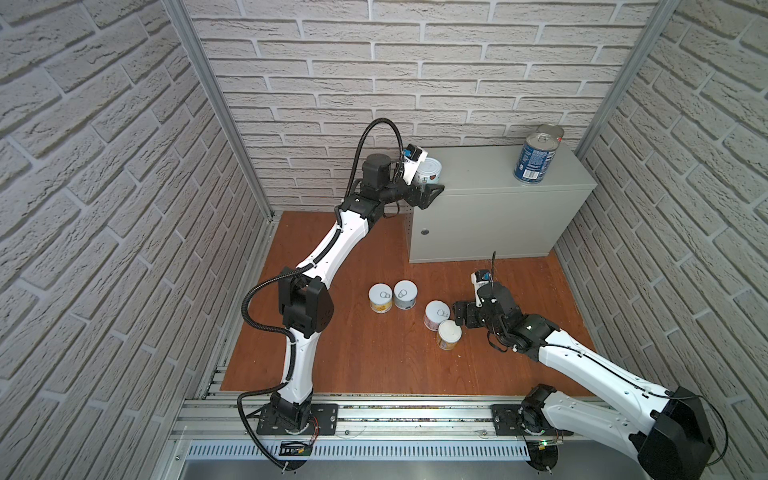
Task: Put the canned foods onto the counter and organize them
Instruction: 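Move the can over the cabinet top while the right gripper hovers over floor cans, then lower the light-blue labelled can onto the cabinet top with the left gripper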
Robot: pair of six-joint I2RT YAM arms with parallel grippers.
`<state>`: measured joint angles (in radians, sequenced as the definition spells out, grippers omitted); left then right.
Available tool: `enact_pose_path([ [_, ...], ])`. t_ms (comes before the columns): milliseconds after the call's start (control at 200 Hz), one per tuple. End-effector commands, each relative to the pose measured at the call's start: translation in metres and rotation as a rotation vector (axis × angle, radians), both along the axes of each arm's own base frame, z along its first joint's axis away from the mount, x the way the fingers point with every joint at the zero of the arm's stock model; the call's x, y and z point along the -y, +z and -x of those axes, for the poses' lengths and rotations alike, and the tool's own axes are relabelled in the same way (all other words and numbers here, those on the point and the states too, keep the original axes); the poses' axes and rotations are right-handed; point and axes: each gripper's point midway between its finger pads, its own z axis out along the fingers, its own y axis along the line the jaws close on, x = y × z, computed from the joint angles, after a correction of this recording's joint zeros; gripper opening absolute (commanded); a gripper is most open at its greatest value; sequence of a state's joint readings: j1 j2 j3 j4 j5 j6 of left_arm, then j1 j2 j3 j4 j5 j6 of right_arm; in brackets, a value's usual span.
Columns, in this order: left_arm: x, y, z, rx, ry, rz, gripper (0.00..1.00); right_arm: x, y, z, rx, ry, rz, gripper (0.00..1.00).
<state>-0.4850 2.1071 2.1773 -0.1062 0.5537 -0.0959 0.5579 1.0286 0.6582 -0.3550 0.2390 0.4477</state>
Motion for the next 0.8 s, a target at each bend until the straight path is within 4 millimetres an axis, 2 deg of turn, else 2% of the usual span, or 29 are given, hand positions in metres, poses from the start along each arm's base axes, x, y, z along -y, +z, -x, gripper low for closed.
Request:
enact_pose_path([
  [0, -0.006, 0.022, 0.01, 0.044, 0.016, 0.005, 0.98, -0.001, 0.012, -0.003, 0.024, 0.011, -0.012, 0.95],
  [295, -0.02, 0.023, -0.005, 0.021, 0.064, 0.035, 0.98, 0.002, 0.013, -0.001, 0.023, -0.006, -0.012, 0.95],
  [595, -0.02, 0.016, -0.002, 0.026, 0.048, 0.034, 0.98, 0.004, 0.012, -0.001, 0.012, -0.017, -0.004, 0.95],
  [795, -0.032, 0.01, -0.007, 0.026, 0.096, 0.034, 0.98, 0.003, 0.012, -0.001, 0.007, -0.016, 0.0, 0.95],
])
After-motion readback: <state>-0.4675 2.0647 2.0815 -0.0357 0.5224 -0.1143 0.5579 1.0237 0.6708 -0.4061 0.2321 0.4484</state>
